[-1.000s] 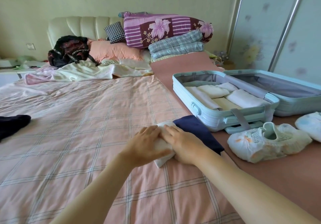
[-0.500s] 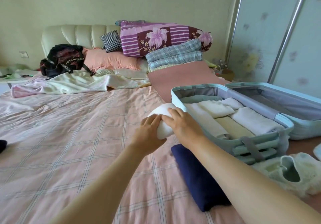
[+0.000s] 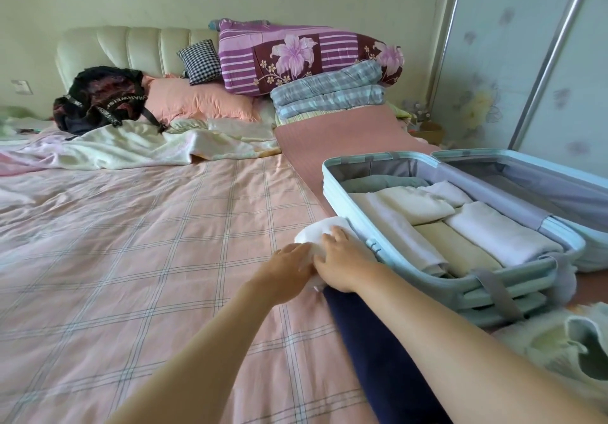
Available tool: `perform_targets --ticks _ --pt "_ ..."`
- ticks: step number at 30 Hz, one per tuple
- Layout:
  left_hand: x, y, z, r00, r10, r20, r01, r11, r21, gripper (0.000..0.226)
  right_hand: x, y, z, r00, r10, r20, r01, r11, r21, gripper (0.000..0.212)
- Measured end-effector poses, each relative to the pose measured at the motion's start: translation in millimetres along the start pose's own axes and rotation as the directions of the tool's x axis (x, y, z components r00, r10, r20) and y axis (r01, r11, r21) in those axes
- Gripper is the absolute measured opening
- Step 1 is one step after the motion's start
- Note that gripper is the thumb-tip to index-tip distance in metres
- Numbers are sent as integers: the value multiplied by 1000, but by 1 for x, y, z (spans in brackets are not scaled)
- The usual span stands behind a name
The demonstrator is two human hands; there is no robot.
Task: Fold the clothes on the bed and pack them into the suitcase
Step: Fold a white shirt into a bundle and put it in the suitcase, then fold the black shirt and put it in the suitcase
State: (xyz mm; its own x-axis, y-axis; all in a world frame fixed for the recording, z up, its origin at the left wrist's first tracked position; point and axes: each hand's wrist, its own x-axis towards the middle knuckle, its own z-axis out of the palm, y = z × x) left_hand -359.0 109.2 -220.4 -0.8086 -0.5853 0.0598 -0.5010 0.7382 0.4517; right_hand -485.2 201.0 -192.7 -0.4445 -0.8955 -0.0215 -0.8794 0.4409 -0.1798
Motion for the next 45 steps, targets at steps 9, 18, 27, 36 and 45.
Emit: perform_targets --ticks 9,18,27,36,45 --pt "-61 -58 -101 946 -120 -300 138 990 41 37 -4 -106 -38 976 -206 -65 212 972 105 51" --pt "-218 -234 -216 817 -427 -389 493 865 87 38 6 -367 8 859 -512 3 487 819 304 49" --pt "-362 -393 -260 578 -671 -464 815 505 285 80 18 -569 88 713 -681 167 650 731 207 90" --pt "-380 -443 -249 613 -618 -492 774 596 215 65 36 -622 123 731 -651 202 647 756 98 96" --pt "-334 -358 -246 771 -441 -459 513 858 38 42 10 -506 66 757 -651 -56 648 759 -54 71"
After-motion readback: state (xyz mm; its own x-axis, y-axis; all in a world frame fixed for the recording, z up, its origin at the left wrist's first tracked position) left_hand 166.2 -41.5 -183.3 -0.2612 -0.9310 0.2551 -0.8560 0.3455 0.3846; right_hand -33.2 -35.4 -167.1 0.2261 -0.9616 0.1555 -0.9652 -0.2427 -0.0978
